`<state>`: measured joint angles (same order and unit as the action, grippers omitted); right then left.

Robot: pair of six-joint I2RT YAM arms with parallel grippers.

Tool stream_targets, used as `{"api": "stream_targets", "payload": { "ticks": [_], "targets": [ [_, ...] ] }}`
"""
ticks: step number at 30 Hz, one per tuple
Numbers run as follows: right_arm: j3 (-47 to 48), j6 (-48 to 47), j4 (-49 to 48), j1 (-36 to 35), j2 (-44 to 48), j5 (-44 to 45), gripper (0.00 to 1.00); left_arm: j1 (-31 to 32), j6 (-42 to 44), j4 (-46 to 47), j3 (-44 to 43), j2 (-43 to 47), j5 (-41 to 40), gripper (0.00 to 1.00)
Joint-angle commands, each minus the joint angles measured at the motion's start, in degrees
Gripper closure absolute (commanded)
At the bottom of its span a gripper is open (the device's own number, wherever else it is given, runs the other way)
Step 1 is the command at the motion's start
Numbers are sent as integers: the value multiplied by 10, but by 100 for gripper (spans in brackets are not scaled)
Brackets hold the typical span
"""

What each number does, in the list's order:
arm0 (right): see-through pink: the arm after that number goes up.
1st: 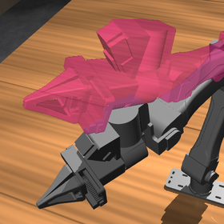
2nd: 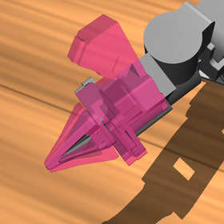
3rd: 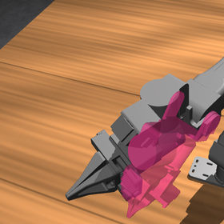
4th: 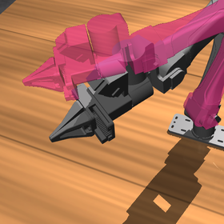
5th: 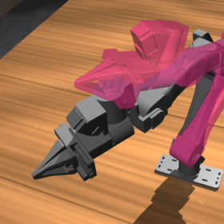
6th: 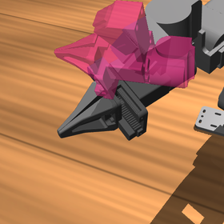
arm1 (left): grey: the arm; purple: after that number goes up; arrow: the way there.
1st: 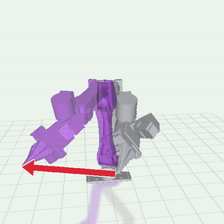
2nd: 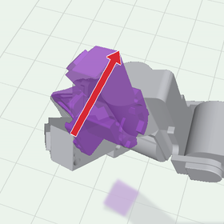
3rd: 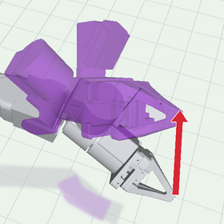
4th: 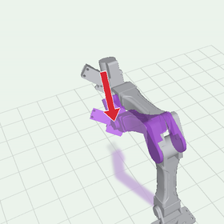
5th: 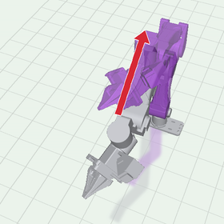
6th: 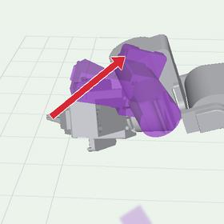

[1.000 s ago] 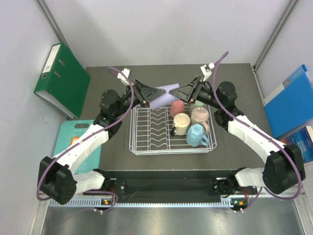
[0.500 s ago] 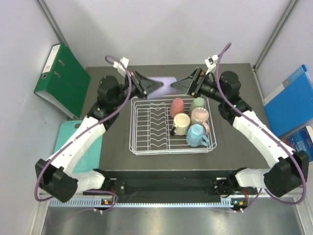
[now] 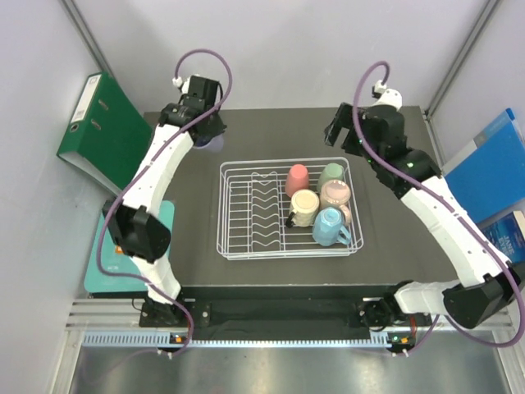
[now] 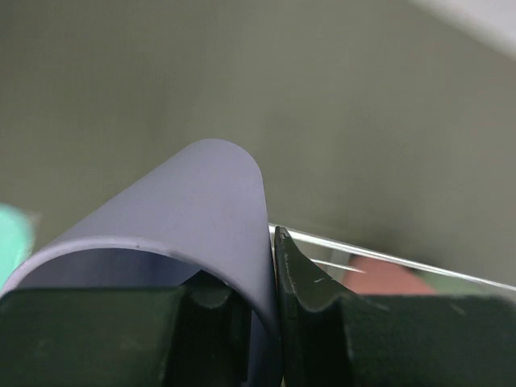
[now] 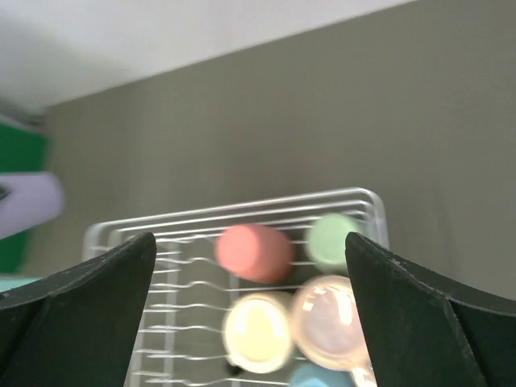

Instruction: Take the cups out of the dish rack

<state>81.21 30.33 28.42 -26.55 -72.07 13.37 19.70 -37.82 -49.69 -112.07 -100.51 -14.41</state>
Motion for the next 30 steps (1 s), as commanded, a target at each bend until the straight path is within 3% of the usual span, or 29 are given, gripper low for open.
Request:
{"api": "stream_targets", "payload": {
  "ticks": [1, 3, 9, 17, 28, 30],
  "targets": [
    [40, -61, 108, -46, -14, 240, 1, -54, 38, -109, 16, -28, -83, 100],
    [20, -58, 97, -52, 4, 260, 0, -80, 38, -95, 31, -43, -76, 100],
    [14, -76, 113, -52, -5, 204, 0, -114, 58, -86, 6, -114, -52, 100],
    [-11, -85, 114, -54, -17, 168, 0, -114, 48, -81, -27, -202, 17, 100],
    [-16, -91, 112, -53, -40, 152, 0, -113, 44, -68, -29, -246, 22, 100],
    [-17, -92, 113, -54, -42, 151, 0, -113, 45, -66, -28, -244, 20, 92]
  ]
}}
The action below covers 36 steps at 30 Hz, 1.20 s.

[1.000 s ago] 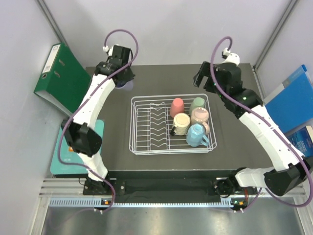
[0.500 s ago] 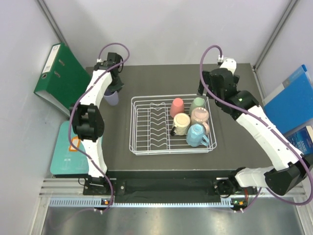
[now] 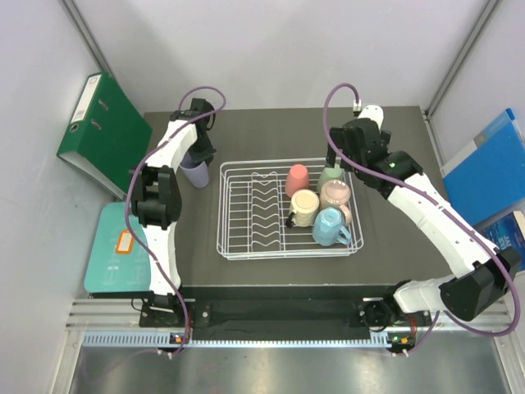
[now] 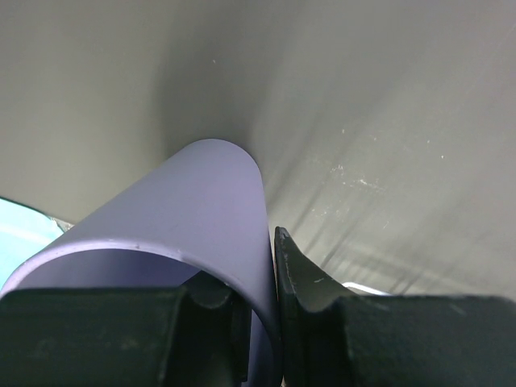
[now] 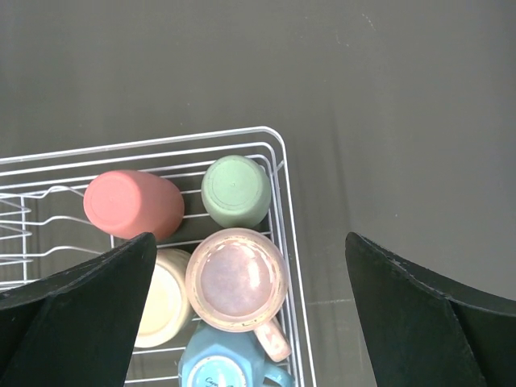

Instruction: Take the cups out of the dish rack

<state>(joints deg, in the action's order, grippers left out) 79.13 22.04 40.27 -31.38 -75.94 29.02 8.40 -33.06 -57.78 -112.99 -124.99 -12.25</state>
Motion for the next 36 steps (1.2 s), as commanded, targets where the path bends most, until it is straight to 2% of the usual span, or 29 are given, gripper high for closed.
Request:
{"api": "stream_targets", "payload": {
  "ticks": [1, 2, 3, 10, 14, 16, 17, 19, 21, 22, 24, 29, 36],
  "targets": [
    [5, -9, -6, -4, -4, -6, 0, 0, -2, 14, -18, 4, -1, 88],
    [3, -9, -7, -4, -5, -8, 0, 0, -2, 15, -18, 5, -1, 85],
    [3, -8, -7, -4, -8, -9, 0, 0, -2, 17, -17, 8, -1, 77],
    [4, -2, -10, -5, -8, -13, 0, 0, -13, 26, -20, 61, -27, 39],
    [6, -2, -12, -5, -9, -16, 1, 0, -29, 40, -26, 101, -35, 29],
    [6, -6, -12, -5, -10, -26, 0, 0, -42, 50, -22, 134, -36, 27],
    [4, -10, -13, -5, -10, -30, 0, 0, -47, 70, -17, 149, -35, 23],
    [1, -18, -20, -11, -12, -52, 0, 0, -65, 111, 27, 209, -22, 20],
    [-2, -28, -28, -18, -17, -62, 1, 0, -82, 206, 107, 259, 7, 16],
    [1, -31, -27, -22, -20, -71, 0, 0, -89, 232, 131, 305, 18, 14],
    [6, -35, -28, -35, -36, -79, 0, 3, -108, 261, 170, 336, 41, 13],
    [50, -46, -9, -72, -96, -87, 0, 47, -99, 218, 193, 381, 34, 14],
    [89, -42, -11, -105, -155, -90, 1, 123, -97, 219, 319, 507, -23, 14]
  ]
}}
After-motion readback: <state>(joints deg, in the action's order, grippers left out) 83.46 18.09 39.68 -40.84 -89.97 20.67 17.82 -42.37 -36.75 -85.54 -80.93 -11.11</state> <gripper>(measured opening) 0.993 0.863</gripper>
